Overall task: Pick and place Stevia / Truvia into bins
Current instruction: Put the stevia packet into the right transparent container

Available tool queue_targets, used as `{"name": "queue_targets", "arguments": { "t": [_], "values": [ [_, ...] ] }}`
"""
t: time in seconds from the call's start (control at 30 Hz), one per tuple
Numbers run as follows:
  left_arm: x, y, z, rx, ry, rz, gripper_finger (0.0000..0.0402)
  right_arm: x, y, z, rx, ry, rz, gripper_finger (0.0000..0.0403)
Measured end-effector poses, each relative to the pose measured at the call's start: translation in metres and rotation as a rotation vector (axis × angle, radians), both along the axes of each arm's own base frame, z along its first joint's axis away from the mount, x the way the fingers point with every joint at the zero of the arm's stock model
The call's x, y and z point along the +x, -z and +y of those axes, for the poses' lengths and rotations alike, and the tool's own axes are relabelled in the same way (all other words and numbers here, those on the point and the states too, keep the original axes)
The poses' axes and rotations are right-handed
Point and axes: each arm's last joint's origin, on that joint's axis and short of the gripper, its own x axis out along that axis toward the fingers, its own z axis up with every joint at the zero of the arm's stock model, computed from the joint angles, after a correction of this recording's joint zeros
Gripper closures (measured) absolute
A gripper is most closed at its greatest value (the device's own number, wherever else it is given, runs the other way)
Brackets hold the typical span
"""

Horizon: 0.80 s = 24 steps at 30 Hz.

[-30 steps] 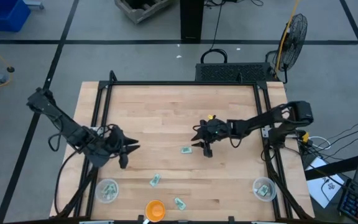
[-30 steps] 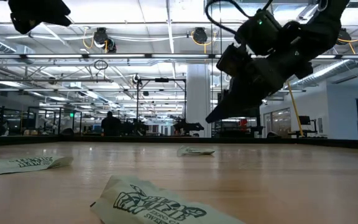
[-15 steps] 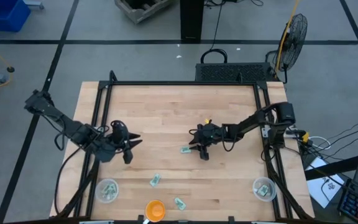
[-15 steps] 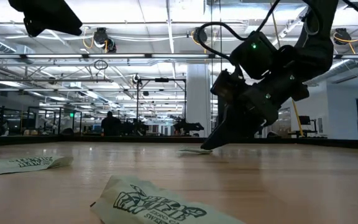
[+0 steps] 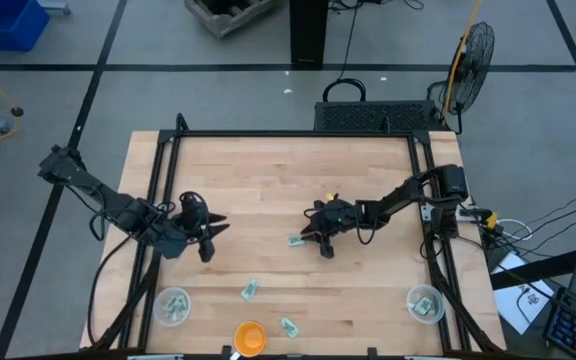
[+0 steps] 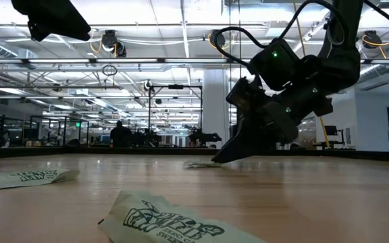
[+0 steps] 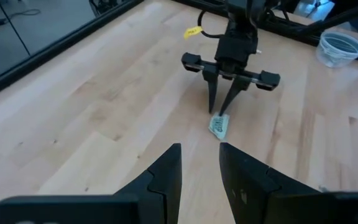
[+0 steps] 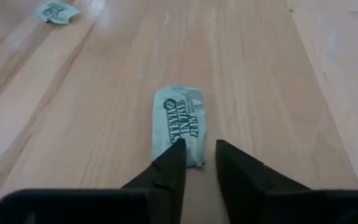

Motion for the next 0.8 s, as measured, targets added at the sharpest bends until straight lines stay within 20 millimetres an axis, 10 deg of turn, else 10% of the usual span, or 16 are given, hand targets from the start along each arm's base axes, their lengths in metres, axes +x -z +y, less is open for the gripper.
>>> {"name": "queue_targets", "arguments": {
  "t": [0.4, 0.8],
  "values": [
    [0.000, 0.000, 0.000, -0.011, 0.008, 0.004, 0.0289, 0.000, -0.015, 0.000, -0.085, -0.045, -0.054, 0.0394],
    [0.000, 0.000, -0.001, -0.018, 0.013, 0.006, 0.0289, -0.065, -0.111, 0.046, -0.140, -0.006, 0.067, 0.0401]
  ]
}}
